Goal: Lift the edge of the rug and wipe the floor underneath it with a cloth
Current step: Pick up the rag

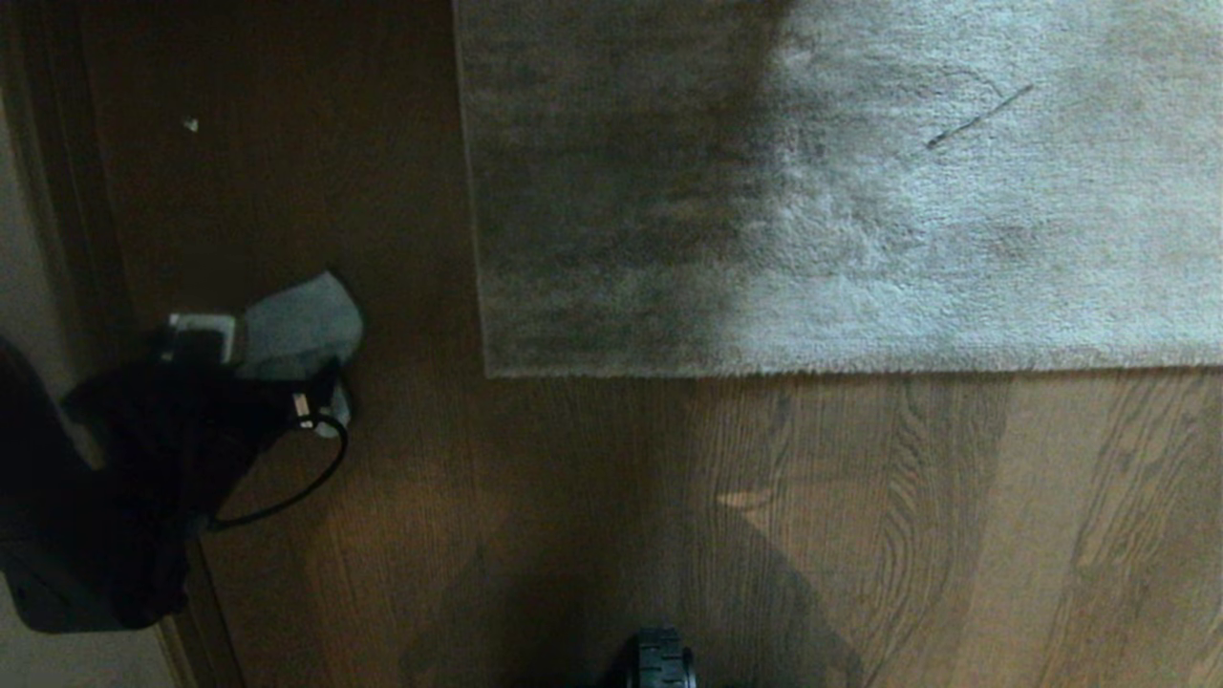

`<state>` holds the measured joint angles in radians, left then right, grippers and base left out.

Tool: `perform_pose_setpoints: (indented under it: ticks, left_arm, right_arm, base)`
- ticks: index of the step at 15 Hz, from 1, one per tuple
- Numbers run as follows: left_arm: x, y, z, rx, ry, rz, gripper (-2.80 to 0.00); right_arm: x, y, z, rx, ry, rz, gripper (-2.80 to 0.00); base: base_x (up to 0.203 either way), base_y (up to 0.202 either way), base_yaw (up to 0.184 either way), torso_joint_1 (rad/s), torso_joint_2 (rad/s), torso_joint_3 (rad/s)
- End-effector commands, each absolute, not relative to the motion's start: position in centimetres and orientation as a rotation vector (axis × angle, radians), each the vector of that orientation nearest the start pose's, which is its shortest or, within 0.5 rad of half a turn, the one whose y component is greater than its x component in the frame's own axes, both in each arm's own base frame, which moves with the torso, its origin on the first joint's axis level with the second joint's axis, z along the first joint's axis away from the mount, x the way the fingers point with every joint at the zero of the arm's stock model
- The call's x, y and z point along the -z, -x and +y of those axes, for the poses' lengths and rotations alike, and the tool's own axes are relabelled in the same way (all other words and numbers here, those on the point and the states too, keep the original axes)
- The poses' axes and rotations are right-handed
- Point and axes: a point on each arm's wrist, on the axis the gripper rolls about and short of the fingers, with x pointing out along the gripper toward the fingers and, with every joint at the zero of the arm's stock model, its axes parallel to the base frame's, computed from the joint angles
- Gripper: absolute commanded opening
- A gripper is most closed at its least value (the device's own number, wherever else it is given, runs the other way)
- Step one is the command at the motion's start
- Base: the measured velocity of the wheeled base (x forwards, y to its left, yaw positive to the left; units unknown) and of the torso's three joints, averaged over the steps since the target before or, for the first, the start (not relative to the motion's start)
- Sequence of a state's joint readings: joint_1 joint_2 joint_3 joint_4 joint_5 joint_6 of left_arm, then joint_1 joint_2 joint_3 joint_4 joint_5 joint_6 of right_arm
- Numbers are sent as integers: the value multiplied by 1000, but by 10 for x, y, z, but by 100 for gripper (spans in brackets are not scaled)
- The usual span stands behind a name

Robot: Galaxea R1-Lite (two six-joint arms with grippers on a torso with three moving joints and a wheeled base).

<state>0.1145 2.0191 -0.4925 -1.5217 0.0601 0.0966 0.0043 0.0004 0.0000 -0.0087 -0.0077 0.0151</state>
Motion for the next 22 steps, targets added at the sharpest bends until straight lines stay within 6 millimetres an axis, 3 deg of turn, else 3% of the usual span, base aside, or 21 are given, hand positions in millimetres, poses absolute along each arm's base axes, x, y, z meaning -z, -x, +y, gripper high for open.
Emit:
perform_pose_setpoints:
  ticks: [1, 6, 15, 22]
  left_arm:
    - [-109, -312, 37, -176, -100, -52, -280]
    - [-116, -305, 37, -178, -94, -68, -280]
    - [-114, -268, 32, -176, -75, -6, -280]
    - [-117, -216, 19, -139, -73, 36, -280]
  right_arm:
    - [-76, 23, 0, 3, -15, -9, -280]
    - [-76, 23, 0, 3, -15, -9, -280]
    - [-76, 23, 0, 3, -15, -9, -280]
    - [-76, 23, 0, 3, -15, -9, -280]
  base:
    - [0, 0, 0, 0, 0, 0]
    - [0, 0, 0, 0, 0, 0]
    - [0, 0, 0, 0, 0, 0]
    - [0, 0, 0, 0, 0, 0]
